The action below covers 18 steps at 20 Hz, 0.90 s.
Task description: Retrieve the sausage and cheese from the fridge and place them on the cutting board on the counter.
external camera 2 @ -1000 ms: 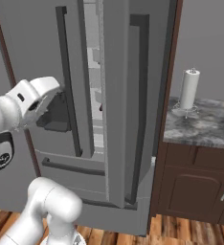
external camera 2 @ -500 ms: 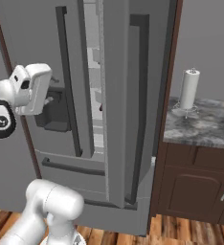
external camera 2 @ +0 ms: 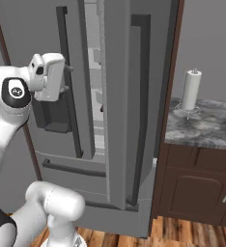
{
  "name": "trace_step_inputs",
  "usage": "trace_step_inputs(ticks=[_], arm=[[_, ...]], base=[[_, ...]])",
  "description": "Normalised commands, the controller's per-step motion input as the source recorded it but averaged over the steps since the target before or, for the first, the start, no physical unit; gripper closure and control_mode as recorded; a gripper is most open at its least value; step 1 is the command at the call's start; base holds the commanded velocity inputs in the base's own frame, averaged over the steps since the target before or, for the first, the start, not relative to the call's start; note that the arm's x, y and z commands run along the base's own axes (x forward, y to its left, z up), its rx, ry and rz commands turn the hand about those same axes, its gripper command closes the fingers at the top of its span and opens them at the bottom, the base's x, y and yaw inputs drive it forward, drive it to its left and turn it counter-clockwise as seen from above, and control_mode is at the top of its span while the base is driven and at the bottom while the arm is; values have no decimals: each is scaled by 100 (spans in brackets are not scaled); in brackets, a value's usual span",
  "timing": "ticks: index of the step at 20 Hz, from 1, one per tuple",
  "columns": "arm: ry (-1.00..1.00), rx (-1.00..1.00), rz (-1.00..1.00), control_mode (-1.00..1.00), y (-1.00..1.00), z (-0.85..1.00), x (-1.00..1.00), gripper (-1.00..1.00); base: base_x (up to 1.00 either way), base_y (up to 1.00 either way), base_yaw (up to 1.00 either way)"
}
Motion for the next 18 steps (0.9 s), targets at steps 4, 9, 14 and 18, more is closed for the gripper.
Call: trace_step_inputs(ticks=[4, 9, 14, 18], arm=[[0, 0, -14, -100, -22, 41, 44, -100], [0, 0, -12, -100, -41, 22, 59, -100], [0, 0, -11, -100, -49, 8, 55, -100], [0, 0, -12, -100, -51, 0, 43, -100]], base=[[0, 0, 0], [0, 0, 0], [0, 0, 0], [0, 0, 0]])
